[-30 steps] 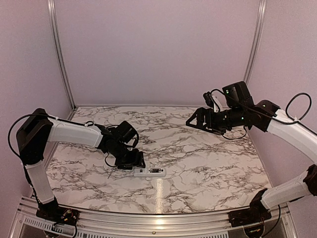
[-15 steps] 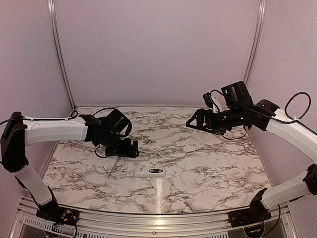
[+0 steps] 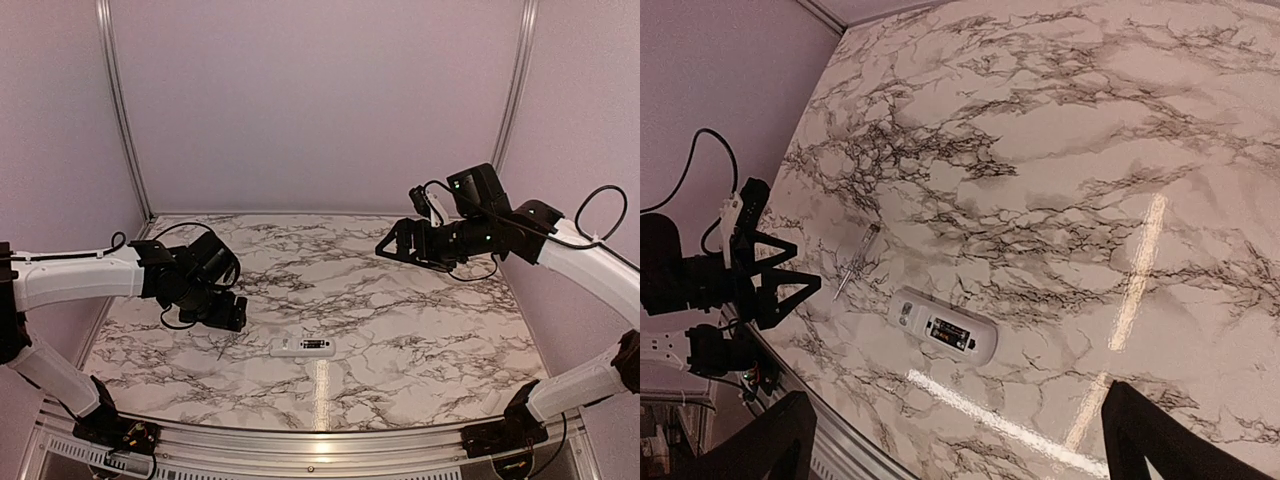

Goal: Unload the batteries from the remote control

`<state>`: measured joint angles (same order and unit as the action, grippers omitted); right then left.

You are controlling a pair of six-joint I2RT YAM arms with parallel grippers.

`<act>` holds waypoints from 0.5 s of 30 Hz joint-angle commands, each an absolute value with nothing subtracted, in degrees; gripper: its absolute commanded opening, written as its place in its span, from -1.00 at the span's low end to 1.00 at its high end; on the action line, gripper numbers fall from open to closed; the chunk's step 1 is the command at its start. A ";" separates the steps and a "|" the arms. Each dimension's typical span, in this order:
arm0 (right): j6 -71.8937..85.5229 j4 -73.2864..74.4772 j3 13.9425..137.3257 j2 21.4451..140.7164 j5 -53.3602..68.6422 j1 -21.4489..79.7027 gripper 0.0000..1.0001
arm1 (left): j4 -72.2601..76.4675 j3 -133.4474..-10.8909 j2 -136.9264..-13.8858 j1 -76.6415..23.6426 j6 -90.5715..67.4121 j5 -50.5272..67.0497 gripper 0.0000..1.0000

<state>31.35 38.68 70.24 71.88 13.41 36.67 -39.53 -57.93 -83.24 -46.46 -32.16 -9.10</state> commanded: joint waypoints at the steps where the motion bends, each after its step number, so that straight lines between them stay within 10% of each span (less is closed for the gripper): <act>1: 30.30 38.74 72.29 73.11 13.51 36.21 0.97 | -42.04 -56.08 -85.51 -46.20 -32.19 -10.53 0.82; 15: 30.28 39.71 72.07 72.57 12.39 36.19 0.97 | -40.86 -60.93 -99.91 -41.40 -24.89 -5.56 0.28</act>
<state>30.74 38.68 70.26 73.01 13.45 36.67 -41.01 -58.37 -97.08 -42.37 -27.62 -7.22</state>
